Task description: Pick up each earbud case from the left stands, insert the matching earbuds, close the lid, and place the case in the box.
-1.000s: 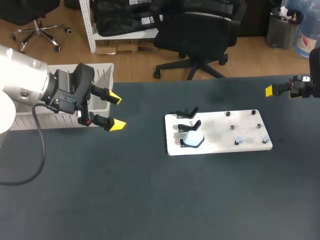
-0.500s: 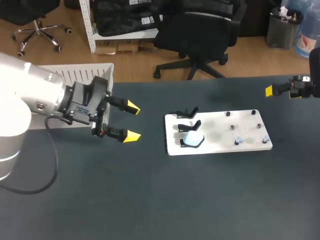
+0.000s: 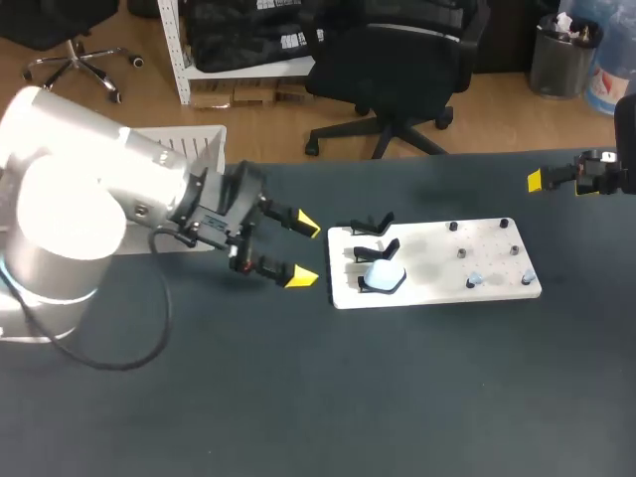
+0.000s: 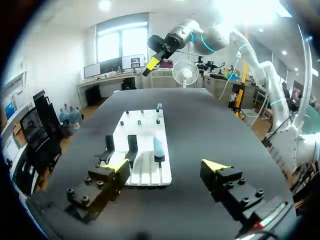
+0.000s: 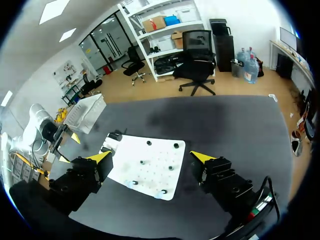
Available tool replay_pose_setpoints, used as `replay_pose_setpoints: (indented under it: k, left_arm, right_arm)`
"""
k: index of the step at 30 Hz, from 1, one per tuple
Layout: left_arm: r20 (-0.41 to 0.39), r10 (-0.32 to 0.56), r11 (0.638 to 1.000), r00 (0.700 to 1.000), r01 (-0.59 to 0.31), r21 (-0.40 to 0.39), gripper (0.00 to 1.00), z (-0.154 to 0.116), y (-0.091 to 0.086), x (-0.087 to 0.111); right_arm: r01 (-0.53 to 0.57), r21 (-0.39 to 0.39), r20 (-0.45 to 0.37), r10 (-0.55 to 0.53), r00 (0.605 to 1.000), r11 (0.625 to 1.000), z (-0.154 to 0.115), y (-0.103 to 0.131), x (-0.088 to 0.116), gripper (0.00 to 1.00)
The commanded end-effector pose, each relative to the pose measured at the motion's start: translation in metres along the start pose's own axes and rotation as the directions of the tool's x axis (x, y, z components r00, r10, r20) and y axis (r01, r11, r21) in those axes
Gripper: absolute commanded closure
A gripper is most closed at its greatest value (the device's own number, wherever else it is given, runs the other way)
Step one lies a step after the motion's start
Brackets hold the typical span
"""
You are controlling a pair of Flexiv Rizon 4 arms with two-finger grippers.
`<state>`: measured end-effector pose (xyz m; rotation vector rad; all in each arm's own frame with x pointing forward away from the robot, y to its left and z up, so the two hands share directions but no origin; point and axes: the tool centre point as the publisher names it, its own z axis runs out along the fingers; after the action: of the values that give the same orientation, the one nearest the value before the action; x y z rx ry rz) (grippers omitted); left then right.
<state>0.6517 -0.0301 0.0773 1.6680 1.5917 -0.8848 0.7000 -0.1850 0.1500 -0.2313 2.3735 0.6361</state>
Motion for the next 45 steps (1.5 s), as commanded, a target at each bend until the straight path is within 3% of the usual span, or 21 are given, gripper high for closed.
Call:
replay_pose_setpoints:
  k: [1,2,4,6,8,9,10,11,13,16,22,39,45]
  left_arm:
    - [-0.012,-0.005,0.999,1.0,0.005,0.033,0.07,0.022,0.014,0.006]
    - [-0.013,-0.005,0.999,1.0,0.006,0.033,0.13,0.025,0.015,0.008]
    - [-0.01,-0.009,0.999,1.0,0.009,0.038,0.16,0.03,0.017,0.01]
    - [-0.005,-0.018,0.999,1.0,0.018,0.049,0.29,0.036,0.02,0.013]
    - [0.002,-0.021,0.998,1.0,0.021,0.053,0.31,0.042,0.019,0.013]
    - [0.012,-0.023,0.998,1.0,0.022,0.057,0.5,0.045,0.019,0.012]
    - [0.016,-0.025,0.998,1.0,0.024,0.059,0.54,0.047,0.019,0.012]
    - [0.02,-0.029,0.998,0.999,0.028,0.061,0.55,0.05,0.019,0.012]
    - [0.025,-0.027,0.997,0.999,0.025,0.069,0.43,0.057,0.016,0.012]
    - [0.024,-0.026,0.996,0.999,0.024,0.082,0.44,0.065,0.013,0.012]
    - [0.034,-0.048,0.996,0.998,0.045,0.081,0.33,0.077,0.017,0.017]
    - [0.09,-0.031,0.996,0.996,0.023,0.088,0.32,0.095,0.015,0.007]
    - [0.1,-0.034,0.996,0.994,0.026,0.084,0.36,0.098,0.016,0.007]
  right_arm:
    - [0.0,0.0,0.0,0.0,1.0,1.0,0.0,0.0,0.0,0.0]
    - [0.0,0.0,0.0,0.0,1.0,1.0,0.0,0.0,0.0,0.0]
    - [0.0,0.0,0.0,0.0,1.0,1.0,0.0,0.0,0.0,0.0]
    - [0.0,0.0,0.0,0.0,1.0,1.0,0.0,0.0,0.0,0.0]
    - [0.0,0.0,0.0,0.0,1.0,1.0,0.0,0.0,0.0,0.0]
    - [0.0,0.0,0.0,0.0,1.0,1.0,0.0,0.0,0.0,0.0]
    - [0.0,0.0,0.0,0.0,1.0,1.0,0.0,0.0,0.0,0.0]
    - [0.0,0.0,0.0,0.0,1.0,1.0,0.0,0.0,0.0,0.0]
    - [0.0,0.0,0.0,0.0,1.0,1.0,0.0,0.0,0.0,0.0]
    - [0.0,0.0,0.0,0.0,1.0,1.0,0.0,0.0,0.0,0.0]
    - [0.0,0.0,0.0,0.0,1.0,1.0,0.0,0.0,0.0,0.0]
    - [0.0,0.0,0.0,0.0,1.0,1.0,0.0,0.0,0.0,0.0]
    - [0.0,0.0,0.0,0.0,1.0,1.0,0.0,0.0,0.0,0.0]
